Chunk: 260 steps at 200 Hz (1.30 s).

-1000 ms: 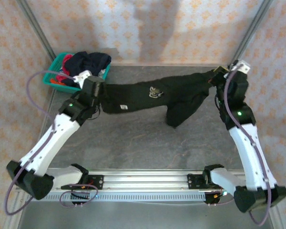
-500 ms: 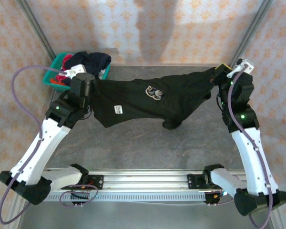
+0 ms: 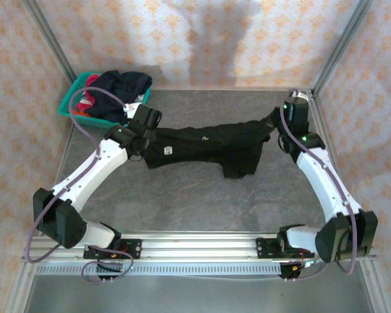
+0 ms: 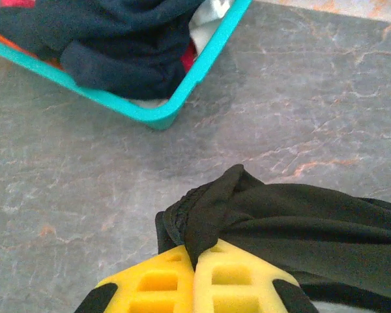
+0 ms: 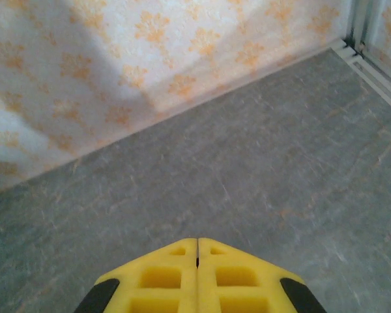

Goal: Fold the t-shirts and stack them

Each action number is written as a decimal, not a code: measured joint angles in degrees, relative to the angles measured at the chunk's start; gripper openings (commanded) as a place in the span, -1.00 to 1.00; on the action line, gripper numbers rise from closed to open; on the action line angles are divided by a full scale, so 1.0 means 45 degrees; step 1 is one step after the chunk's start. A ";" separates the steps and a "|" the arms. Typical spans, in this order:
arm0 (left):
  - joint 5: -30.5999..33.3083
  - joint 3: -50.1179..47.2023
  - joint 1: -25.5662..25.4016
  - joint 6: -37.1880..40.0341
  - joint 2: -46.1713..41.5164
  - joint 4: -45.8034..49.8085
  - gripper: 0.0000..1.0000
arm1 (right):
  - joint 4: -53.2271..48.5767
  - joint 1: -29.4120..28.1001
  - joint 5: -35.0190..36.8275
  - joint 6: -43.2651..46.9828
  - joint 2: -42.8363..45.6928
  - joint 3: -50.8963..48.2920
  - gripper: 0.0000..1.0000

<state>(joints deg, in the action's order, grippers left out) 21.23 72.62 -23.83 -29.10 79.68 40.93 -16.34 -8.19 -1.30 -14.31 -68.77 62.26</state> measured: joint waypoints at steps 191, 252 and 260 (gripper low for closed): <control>0.0792 0.2725 0.0000 0.0971 0.4862 -0.0631 -1.00 | 0.2312 0.0000 -0.0126 0.0869 -0.3648 0.0165 -1.00; 0.1486 0.7388 0.0325 0.1690 0.8223 -0.0865 0.55 | 0.4095 0.0000 -0.0398 0.0889 -0.7087 0.3313 0.43; 0.1491 0.8242 0.0447 0.1729 0.8743 -0.0821 0.99 | 0.4464 0.0000 -0.0437 0.0860 -0.7422 0.3667 0.80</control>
<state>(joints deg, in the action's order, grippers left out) 27.94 109.71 -21.82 -21.32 119.02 37.23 3.75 -8.19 -3.27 -10.44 -102.17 78.76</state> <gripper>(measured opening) 0.385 0.350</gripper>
